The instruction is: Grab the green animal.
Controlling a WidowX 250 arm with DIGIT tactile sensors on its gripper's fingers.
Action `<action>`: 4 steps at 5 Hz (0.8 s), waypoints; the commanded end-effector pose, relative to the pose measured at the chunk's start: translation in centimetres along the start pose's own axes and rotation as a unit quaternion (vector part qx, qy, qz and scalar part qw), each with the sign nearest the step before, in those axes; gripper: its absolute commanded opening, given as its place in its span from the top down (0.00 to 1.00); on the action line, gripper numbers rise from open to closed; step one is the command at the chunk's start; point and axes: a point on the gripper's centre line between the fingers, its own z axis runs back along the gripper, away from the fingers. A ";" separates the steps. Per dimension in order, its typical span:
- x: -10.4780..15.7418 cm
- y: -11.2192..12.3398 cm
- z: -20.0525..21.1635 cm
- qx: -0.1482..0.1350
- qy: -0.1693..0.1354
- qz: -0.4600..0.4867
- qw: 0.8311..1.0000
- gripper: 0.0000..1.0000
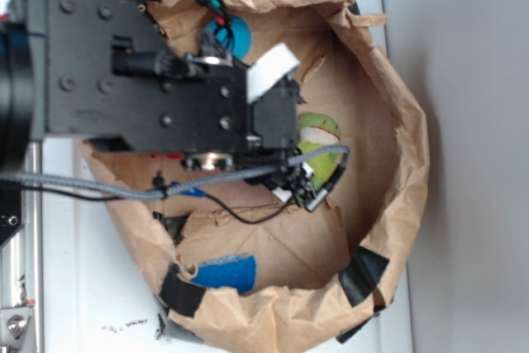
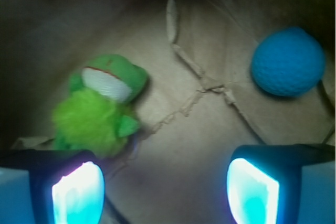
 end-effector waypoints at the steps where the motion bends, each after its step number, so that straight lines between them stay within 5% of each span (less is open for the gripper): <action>1: 0.9 1.5 0.8 -0.016 -0.025 0.010 0.999 0.00; 3: 0.9 1.5 0.8 -0.016 -0.025 0.010 0.999 0.00; 4: 2.3 -1.7 -1.4 -0.039 -0.017 0.014 0.999 0.00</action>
